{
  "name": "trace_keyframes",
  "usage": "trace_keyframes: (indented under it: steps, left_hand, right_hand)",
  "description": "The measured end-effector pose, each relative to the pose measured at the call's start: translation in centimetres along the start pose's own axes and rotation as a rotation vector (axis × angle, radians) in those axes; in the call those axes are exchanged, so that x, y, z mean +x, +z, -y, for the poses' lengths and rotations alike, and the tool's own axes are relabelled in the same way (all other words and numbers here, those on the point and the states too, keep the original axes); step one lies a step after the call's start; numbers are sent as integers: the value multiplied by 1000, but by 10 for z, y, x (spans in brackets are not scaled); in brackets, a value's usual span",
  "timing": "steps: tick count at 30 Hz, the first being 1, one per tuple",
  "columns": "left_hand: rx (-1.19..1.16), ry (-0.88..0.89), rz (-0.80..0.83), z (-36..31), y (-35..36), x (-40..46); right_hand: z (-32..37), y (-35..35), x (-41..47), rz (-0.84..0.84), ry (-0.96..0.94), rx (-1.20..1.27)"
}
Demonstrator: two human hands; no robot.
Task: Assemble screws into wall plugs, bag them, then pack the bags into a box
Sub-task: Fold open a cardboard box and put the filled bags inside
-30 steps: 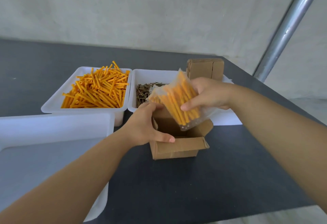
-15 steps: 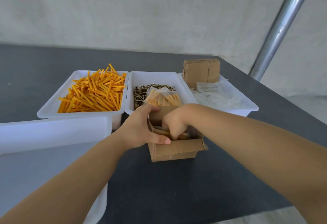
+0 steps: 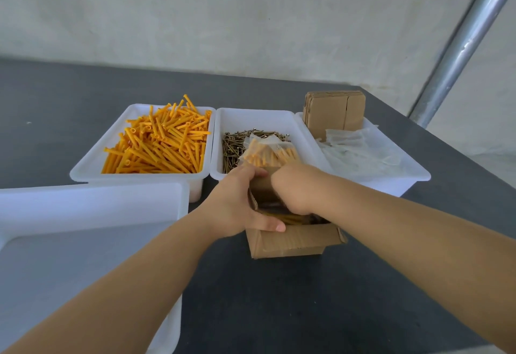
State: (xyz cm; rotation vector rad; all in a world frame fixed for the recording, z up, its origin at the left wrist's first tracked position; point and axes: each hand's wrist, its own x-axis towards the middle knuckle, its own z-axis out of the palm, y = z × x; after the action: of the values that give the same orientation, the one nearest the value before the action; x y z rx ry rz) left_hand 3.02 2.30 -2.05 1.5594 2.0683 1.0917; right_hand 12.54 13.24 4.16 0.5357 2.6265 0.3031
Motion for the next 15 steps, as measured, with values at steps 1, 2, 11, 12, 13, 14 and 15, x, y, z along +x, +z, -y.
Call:
trace_keyframes:
  steps: [1,2,11,12,13,14,15]
  left_hand:
    - [0,-2,-4,0,0,0]
    - [3,-3,-8,0,0,0]
    - [-6,-14,2,1,0,0]
    - [-7,-14,1,1,0,0]
    - [-5,-16,2,0,0,0]
    - [-4,-19,4,0,0,0]
    - [-5,-22,6,1,0,-1]
  right_hand:
    - [-3,3,0,-3,-36,2]
    - [-5,5,-1,18,-66,1]
    - [-45,-28,6,183,-36,527]
    - [-54,-36,13,104,47,714]
    - [-61,-43,22,-7,129,869]
    - [-68,-44,33,-131,209,962]
    - [-73,-42,46,-236,278,976]
